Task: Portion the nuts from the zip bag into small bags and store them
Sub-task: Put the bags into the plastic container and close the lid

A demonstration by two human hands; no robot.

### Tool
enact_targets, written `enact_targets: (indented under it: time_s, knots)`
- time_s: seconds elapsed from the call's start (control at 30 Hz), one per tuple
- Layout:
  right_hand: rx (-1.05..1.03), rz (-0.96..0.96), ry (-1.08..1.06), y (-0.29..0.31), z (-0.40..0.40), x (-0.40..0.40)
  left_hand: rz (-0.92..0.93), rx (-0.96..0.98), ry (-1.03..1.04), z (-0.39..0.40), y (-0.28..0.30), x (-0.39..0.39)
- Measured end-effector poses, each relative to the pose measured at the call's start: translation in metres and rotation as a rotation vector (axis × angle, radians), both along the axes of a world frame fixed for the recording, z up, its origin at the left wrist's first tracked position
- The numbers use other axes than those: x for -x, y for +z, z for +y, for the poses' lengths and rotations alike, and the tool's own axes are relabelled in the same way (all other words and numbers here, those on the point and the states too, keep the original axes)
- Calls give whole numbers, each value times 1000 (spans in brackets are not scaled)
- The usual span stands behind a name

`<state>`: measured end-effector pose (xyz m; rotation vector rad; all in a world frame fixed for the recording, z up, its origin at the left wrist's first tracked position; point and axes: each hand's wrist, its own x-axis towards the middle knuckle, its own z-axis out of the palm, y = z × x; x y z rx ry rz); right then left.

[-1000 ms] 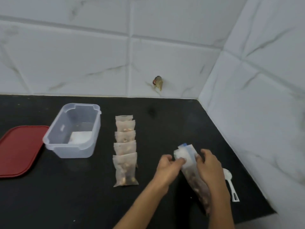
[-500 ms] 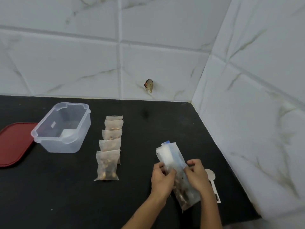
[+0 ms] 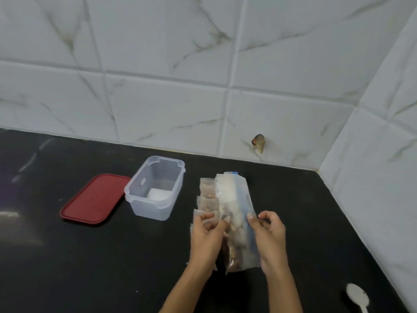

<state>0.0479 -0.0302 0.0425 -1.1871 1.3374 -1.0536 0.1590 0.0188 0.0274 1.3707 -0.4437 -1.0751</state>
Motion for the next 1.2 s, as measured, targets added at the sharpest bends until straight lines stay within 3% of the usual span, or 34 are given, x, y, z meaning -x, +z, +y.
enact_targets:
  time_s: [0.2, 0.33, 0.57, 0.97, 1.2]
  knots:
    - [196, 178, 143, 15, -2, -115, -167, 25, 155, 8, 22, -105]
    - [110, 354, 346, 32, -11, -177, -239, -36, 166, -2, 30, -176]
    - [-61, 629, 407, 45, -43, -232, -400, -224, -160, -40, 37, -239]
    - [-161, 922, 483, 37, -61, -261, -825, -487, -648, -83, 45, -252]
    - [39, 995, 450, 35, -50, -252, -1049, -431, -602, -87, 39, -262]
